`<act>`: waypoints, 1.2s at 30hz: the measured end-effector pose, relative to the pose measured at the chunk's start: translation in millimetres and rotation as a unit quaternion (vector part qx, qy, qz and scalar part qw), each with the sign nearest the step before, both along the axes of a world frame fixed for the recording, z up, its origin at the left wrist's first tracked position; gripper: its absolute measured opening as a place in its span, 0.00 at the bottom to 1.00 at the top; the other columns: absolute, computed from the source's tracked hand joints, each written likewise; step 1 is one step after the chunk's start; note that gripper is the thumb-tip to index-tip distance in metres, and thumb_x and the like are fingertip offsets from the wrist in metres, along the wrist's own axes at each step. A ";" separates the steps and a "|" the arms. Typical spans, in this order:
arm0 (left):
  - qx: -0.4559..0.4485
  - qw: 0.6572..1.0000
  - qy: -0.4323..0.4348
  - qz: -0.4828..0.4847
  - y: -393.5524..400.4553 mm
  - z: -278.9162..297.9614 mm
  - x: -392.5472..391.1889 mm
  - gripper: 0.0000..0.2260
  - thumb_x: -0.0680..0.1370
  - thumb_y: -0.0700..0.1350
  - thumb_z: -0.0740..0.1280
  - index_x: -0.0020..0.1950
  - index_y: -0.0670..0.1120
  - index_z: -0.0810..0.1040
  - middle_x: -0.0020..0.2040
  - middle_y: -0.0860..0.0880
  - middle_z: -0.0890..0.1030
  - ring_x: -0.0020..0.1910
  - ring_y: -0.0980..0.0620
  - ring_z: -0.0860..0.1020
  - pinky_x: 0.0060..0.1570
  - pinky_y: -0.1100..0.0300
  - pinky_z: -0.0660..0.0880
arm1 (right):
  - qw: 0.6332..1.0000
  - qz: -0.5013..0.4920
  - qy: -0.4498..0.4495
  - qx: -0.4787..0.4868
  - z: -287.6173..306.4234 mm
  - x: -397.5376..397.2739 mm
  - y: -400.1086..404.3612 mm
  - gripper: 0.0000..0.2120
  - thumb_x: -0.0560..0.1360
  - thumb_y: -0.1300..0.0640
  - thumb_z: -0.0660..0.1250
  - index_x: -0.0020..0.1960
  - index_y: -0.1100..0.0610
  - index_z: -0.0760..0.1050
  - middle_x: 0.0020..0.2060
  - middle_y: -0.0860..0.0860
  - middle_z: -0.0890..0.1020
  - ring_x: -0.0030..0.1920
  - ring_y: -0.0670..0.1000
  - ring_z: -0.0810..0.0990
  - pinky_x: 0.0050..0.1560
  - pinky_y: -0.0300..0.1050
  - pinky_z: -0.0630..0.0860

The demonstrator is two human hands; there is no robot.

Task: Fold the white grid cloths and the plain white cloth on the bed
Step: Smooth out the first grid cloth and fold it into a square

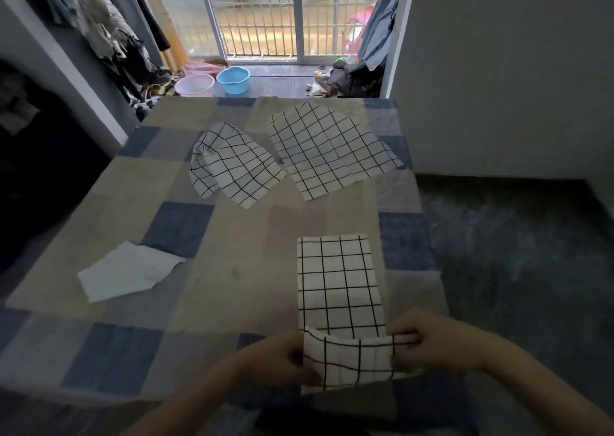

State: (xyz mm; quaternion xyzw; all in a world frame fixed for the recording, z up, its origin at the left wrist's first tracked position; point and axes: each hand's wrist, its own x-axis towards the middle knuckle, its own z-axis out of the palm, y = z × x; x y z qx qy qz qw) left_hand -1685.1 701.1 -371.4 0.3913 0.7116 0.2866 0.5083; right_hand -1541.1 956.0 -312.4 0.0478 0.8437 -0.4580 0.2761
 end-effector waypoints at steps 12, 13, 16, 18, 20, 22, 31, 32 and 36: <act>-0.049 0.925 -0.093 0.365 47.8 -46.3 -53.9 0.09 0.79 0.42 0.66 0.58 0.41 0.78 0.51 0.45 0.81 0.45 0.54 0.80 0.42 0.65 0.78 | 0.939 -0.345 0.021 0.000 -87.9 -93.5 31.2 0.12 0.69 0.61 0.74 0.52 0.56 0.80 0.44 0.51 0.84 0.44 0.48 0.83 0.48 0.47 0.81; -0.039 0.912 -0.086 0.400 52.5 -43.5 -57.8 0.09 0.79 0.42 0.66 0.58 0.39 0.77 0.50 0.43 0.81 0.42 0.54 0.80 0.38 0.66 0.78 | 0.931 -0.364 0.027 0.012 -93.8 -102.6 31.6 0.14 0.69 0.61 0.75 0.53 0.56 0.79 0.45 0.50 0.84 0.44 0.48 0.83 0.45 0.45 0.80; -0.023 0.896 -0.046 0.440 57.3 -43.7 -66.7 0.07 0.78 0.41 0.69 0.55 0.45 0.75 0.45 0.45 0.83 0.33 0.59 0.81 0.30 0.67 0.75 | 0.915 -0.401 0.039 0.031 -103.9 -130.0 31.6 0.14 0.69 0.62 0.74 0.53 0.56 0.76 0.46 0.51 0.82 0.42 0.46 0.80 0.37 0.38 0.75; -0.031 0.898 -0.016 0.438 55.9 -46.9 -70.9 0.12 0.76 0.42 0.70 0.56 0.50 0.72 0.42 0.49 0.82 0.32 0.64 0.80 0.29 0.69 0.74 | 0.910 -0.410 0.044 0.041 -106.7 -145.6 30.1 0.15 0.70 0.62 0.72 0.55 0.56 0.75 0.46 0.51 0.81 0.42 0.46 0.79 0.36 0.36 0.73; -0.044 0.905 0.021 0.423 53.2 -53.9 -74.0 0.19 0.75 0.47 0.72 0.61 0.54 0.68 0.42 0.51 0.83 0.37 0.63 0.81 0.36 0.68 0.76 | 0.907 -0.417 0.048 0.044 -107.4 -157.3 28.4 0.15 0.71 0.63 0.70 0.56 0.55 0.73 0.44 0.50 0.81 0.40 0.45 0.79 0.32 0.33 0.72; -0.048 0.908 0.041 0.415 51.8 -59.7 -74.7 0.24 0.74 0.49 0.73 0.65 0.55 0.65 0.44 0.52 0.83 0.42 0.61 0.81 0.40 0.65 0.77 | 0.904 -0.421 0.051 0.053 -107.9 -164.8 29.1 0.15 0.71 0.65 0.68 0.55 0.54 0.71 0.40 0.46 0.79 0.37 0.42 0.77 0.28 0.30 0.71; 0.017 0.913 0.398 0.089 62.9 -67.3 -63.9 0.23 0.79 0.52 0.58 0.74 0.54 0.59 0.76 0.53 0.57 0.73 0.52 0.59 0.71 0.58 0.59 | 0.905 -0.405 0.049 0.119 -115.3 -174.0 30.3 0.18 0.71 0.61 0.66 0.58 0.49 0.69 0.40 0.47 0.78 0.37 0.45 0.76 0.33 0.41 0.71; 0.026 0.910 0.410 0.052 64.6 -73.6 -62.7 0.23 0.79 0.53 0.57 0.74 0.53 0.59 0.78 0.51 0.55 0.75 0.50 0.57 0.73 0.55 0.57 | 0.906 -0.400 0.053 0.125 -115.9 -174.2 29.8 0.19 0.71 0.61 0.66 0.59 0.49 0.69 0.42 0.48 0.78 0.38 0.45 0.76 0.34 0.43 0.72; 0.035 0.902 0.431 -0.013 70.3 -89.8 -57.0 0.25 0.83 0.54 0.54 0.78 0.51 0.53 0.80 0.49 0.46 0.79 0.49 0.43 0.74 0.45 0.43 | 0.909 -0.386 0.076 0.140 -118.9 -175.6 30.9 0.21 0.70 0.61 0.68 0.61 0.50 0.68 0.47 0.48 0.77 0.41 0.45 0.76 0.39 0.43 0.74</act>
